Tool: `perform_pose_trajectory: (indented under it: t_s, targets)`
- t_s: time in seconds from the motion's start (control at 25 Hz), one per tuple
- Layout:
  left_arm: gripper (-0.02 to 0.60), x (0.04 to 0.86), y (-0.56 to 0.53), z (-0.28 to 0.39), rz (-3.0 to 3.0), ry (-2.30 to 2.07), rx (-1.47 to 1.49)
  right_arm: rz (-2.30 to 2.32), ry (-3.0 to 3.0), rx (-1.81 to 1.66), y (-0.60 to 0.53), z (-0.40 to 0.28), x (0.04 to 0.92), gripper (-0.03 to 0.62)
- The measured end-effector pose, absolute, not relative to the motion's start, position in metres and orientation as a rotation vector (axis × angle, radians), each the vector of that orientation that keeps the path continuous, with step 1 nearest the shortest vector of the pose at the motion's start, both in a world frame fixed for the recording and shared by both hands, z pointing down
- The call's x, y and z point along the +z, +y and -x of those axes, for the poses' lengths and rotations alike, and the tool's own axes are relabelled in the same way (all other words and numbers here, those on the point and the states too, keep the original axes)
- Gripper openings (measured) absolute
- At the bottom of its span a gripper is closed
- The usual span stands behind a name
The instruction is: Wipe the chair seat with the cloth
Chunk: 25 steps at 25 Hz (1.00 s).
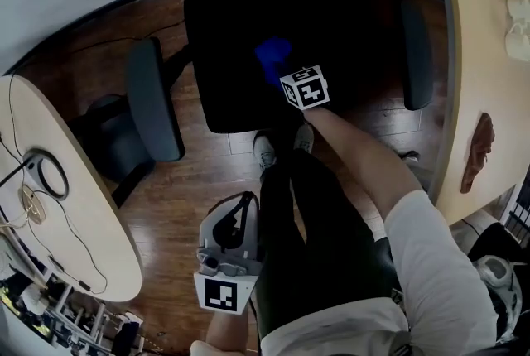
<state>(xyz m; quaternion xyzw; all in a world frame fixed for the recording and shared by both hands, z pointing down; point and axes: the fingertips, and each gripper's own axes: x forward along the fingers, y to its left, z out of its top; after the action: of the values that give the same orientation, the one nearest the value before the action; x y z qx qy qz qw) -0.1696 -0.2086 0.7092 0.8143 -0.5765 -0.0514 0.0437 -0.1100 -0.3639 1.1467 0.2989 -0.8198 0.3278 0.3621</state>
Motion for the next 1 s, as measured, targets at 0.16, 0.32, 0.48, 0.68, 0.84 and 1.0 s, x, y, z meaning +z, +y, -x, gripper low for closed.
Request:
perform_pose_trajectory:
  t_s: [0.16, 0.32, 0.48, 0.68, 0.84, 1.0]
  targets:
    - [0.031, 0.704, -0.224, 0.137, -2.557, -1.685, -0.153, -0.922, -2.032, 0.848, -0.383, 0.001, 1.154, 0.094]
    - [0.031, 0.704, -0.236, 0.105, -2.600, -1.607, -0.145, -1.041, -2.002, 0.830, -0.399, -0.080, 1.149, 0.094]
    - [0.031, 0.708, -0.241, 0.083, -2.641, -1.544, -0.127, -1.104, -2.006, 0.857, -0.403, -0.116, 1.146, 0.094]
    - [0.031, 0.718, -0.237, 0.083, -2.620, -1.545, -0.133, -1.086, -2.118, 0.907, -0.398, -0.070, 1.117, 0.094]
    - [0.031, 0.718, -0.229, 0.103, -2.583, -1.577, -0.126, -0.963, -2.241, 1.029, -0.352, 0.040, 1.097, 0.094]
    - [0.031, 0.717, -0.221, 0.132, -2.539, -1.646, -0.125, -0.703, -2.320, 1.092, -0.268, 0.177, 1.098, 0.095]
